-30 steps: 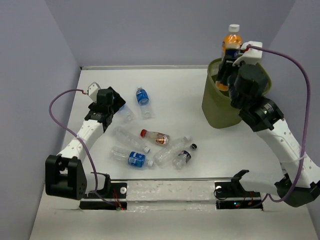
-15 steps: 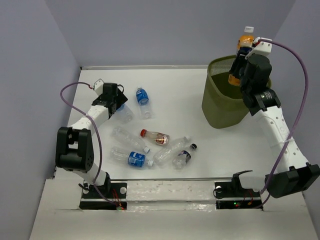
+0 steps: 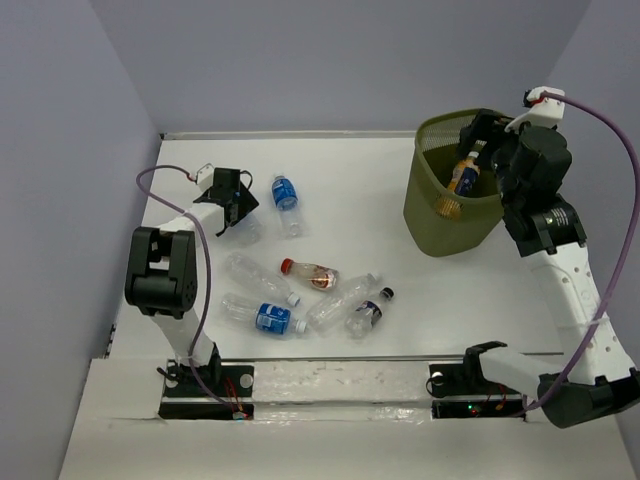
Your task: Put the plastic bottles in the bin
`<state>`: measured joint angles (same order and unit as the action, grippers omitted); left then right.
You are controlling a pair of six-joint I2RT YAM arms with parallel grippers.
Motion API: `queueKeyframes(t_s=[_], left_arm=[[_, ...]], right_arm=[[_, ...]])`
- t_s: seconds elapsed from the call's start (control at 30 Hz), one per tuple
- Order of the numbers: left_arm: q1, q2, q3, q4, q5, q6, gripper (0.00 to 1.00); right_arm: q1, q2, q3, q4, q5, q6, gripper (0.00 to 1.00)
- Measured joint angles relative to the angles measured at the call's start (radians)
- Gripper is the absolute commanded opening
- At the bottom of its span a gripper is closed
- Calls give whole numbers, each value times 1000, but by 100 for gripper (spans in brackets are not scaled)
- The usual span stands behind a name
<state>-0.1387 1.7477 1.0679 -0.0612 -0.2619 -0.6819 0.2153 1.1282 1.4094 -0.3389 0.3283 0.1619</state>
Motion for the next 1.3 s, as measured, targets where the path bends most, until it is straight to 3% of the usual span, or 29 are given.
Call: queueKeyframes(t_s=[0.13,0.3,0.5,0.73,1.0,1.1,1.17,1.2,1.23,1.27,1.3], left_arm=[[5,29,12,19,9,1,93],[10,51,16,37,23,1,60],[16,50,13,76,21,0,41],[23,-49,-11,86,19,-1,40],[-13,-380,34,97,56,10,37],[-109,-459,124,111,57,20,37],[-211,-472,203,125,53,27,37],[-275,-470,247,134,57,31,37],[-321,-465,278,145,63,33,37],[-373,-457,308,152,69,36,37],[-424,-443,344,159,76,39,37]], right_arm=[[0,-49,-1,-37,-53,11,92],[0,-72,-1,-61,-99,14,92],[0,-107,-34,-90,-320,74,95],[3,-254,-177,-74,-574,193,95],[48,-264,-233,-53,-636,227,90],[48,-287,-236,-58,-635,226,78],[48,-306,-236,-64,-635,224,63],[48,-321,-236,-75,-636,223,36],[48,-339,-241,-80,-636,218,21],[48,-362,-249,-90,-636,210,0],[48,-383,-256,-105,-637,216,0]])
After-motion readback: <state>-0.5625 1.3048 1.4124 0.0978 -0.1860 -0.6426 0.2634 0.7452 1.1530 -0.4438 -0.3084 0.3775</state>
